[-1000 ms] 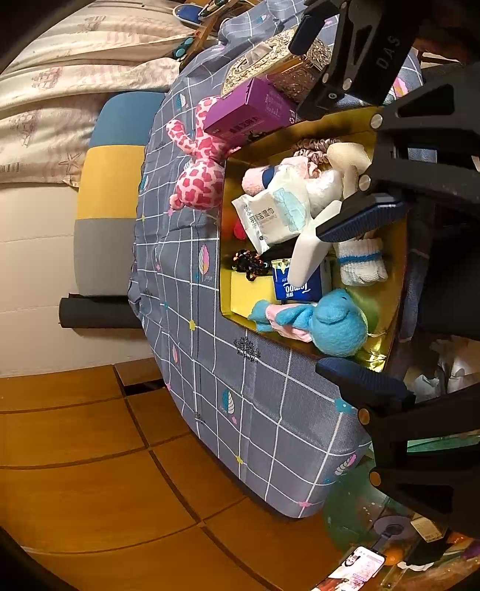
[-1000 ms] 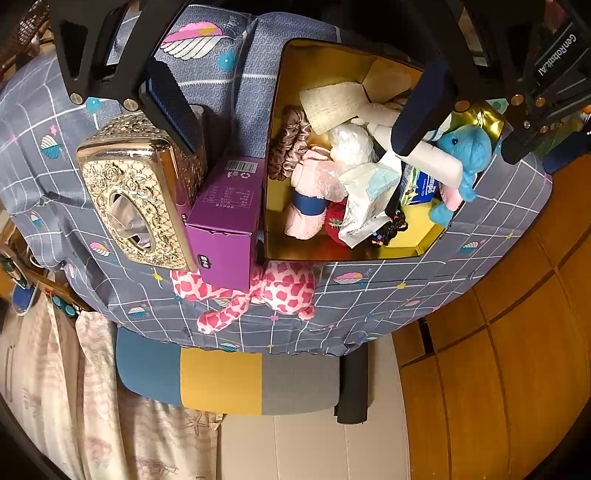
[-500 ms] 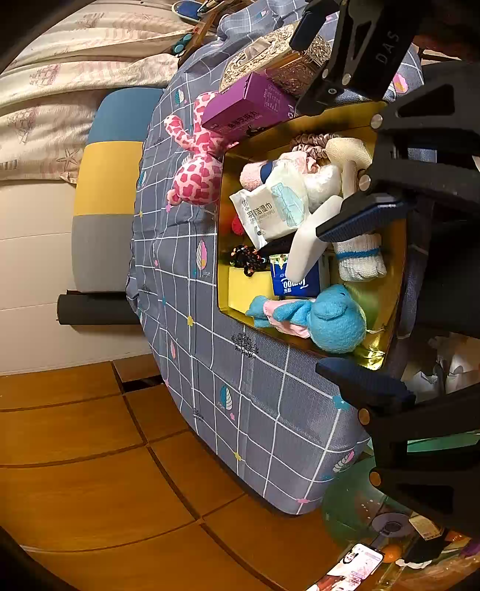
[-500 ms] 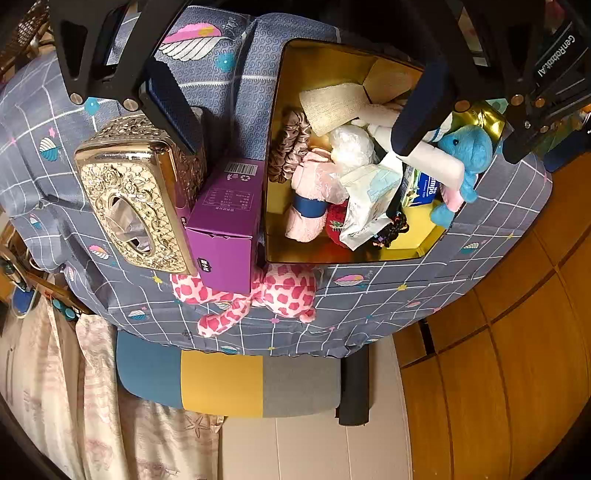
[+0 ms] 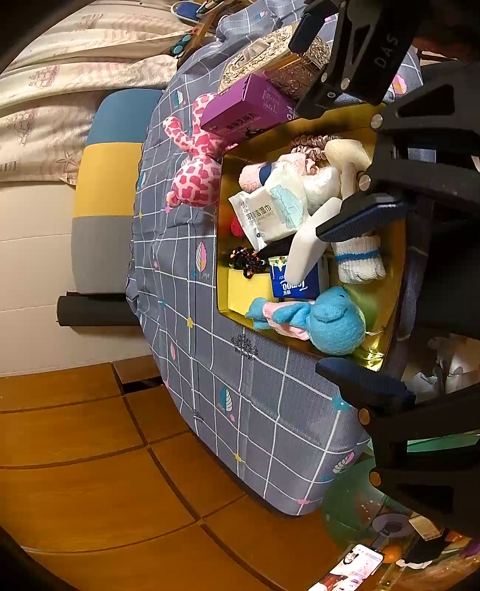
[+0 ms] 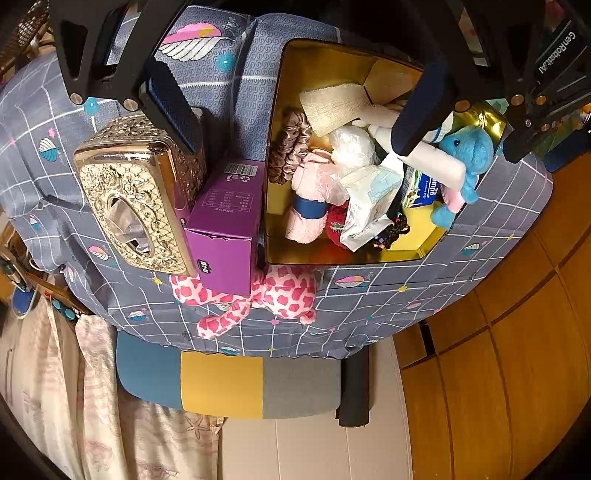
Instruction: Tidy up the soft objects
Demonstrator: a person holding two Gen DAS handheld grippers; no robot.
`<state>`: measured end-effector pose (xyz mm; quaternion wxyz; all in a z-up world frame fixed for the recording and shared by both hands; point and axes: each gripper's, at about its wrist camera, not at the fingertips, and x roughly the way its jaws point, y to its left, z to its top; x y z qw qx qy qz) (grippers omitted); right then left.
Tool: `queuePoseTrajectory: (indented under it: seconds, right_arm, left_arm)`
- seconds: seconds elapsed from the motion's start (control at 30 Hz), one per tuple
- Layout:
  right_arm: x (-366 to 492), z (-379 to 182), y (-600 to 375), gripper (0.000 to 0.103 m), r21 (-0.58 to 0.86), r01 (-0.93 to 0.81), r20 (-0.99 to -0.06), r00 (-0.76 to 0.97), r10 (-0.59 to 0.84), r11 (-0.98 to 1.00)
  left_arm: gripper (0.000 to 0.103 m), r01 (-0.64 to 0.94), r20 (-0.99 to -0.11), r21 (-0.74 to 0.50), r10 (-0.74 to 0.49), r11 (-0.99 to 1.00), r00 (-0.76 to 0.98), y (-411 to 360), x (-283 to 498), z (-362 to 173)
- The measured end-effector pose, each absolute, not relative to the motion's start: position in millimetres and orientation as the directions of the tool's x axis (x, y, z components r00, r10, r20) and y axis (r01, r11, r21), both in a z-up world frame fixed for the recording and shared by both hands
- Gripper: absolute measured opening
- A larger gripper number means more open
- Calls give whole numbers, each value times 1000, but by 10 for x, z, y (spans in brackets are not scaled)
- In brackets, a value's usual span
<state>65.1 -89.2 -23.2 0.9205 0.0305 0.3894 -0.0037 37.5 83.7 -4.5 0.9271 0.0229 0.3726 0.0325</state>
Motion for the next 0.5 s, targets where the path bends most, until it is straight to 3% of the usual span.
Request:
queuePoseTrajectory:
  seconds: [0.5]
  right_arm:
    - [652, -233, -892, 103, 55, 31, -716, 698, 18, 998]
  left_arm:
    - [66, -44, -686, 75, 84, 996, 723, 835, 359, -37]
